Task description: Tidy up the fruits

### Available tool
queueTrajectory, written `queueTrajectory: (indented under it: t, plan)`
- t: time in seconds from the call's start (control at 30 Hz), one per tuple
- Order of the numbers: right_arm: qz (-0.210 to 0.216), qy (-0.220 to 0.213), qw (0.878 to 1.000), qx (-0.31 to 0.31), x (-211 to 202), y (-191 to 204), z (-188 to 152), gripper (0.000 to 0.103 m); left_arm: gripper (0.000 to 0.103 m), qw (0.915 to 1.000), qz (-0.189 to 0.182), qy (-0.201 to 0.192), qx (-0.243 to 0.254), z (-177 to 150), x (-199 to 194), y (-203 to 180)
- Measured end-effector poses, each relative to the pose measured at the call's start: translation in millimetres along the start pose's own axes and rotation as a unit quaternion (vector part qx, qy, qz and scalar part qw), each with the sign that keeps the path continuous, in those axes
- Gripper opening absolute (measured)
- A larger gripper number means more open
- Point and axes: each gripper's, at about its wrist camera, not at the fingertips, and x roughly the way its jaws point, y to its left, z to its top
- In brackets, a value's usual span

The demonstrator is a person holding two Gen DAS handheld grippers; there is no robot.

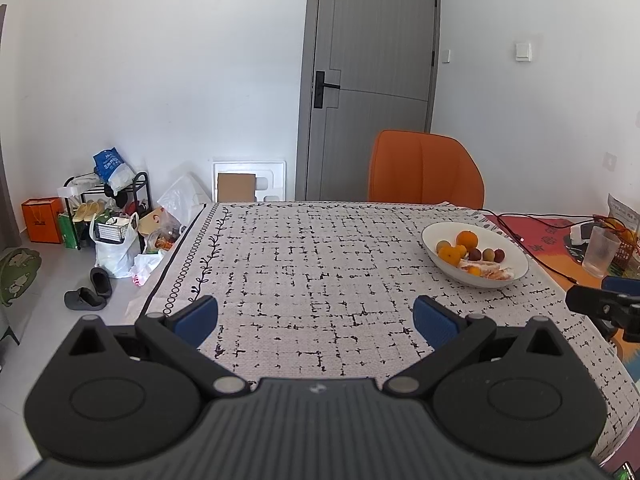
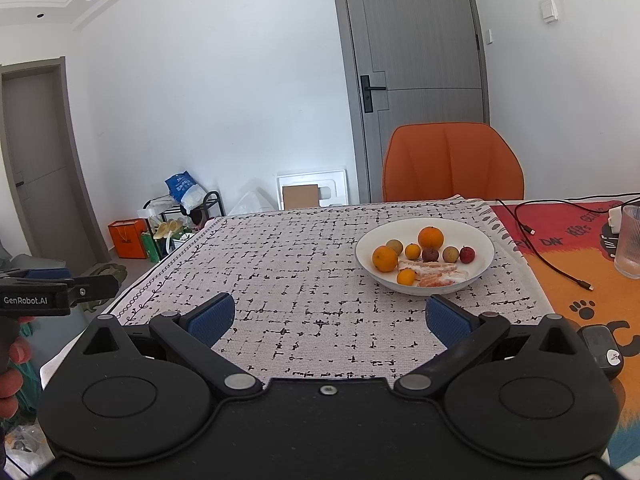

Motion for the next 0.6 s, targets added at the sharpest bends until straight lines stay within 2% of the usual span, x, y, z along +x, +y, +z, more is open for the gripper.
queueTrajectory:
  t: [0.6]
  plan:
    - [0.0, 0.0, 1.0, -0.001, 1.0, 0.5, -0.3, 0.103, 0.103, 1.0, 0.001, -0.005, 0.0, 1.5, -2.4, -0.7]
